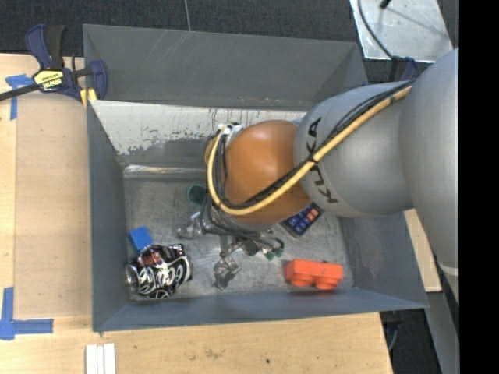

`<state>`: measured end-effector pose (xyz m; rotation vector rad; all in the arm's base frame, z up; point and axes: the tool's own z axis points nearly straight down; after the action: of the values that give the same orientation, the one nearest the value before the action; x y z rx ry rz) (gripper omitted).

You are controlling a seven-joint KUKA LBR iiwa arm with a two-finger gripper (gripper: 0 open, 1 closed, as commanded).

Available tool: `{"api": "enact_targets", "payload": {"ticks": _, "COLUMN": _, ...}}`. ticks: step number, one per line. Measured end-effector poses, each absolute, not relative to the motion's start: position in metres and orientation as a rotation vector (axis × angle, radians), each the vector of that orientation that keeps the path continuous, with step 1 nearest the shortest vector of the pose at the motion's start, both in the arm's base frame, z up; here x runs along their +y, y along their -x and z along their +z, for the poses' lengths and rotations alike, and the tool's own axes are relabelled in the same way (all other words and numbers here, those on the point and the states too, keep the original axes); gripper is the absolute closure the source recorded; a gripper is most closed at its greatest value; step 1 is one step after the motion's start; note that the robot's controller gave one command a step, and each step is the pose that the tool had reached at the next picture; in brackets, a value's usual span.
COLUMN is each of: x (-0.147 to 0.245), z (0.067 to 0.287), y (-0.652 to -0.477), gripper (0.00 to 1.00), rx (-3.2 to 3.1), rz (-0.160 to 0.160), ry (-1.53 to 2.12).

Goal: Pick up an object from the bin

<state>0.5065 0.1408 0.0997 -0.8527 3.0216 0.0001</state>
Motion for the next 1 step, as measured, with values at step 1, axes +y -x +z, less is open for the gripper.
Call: {"api": "enact_targets", "payload": {"ticks": 1, "x": 0.1685, "z": 0.0887, "y": -0.5179, "gripper": 0.00, "rx": 3.062, "rz": 0.002, "ry": 0.689}}
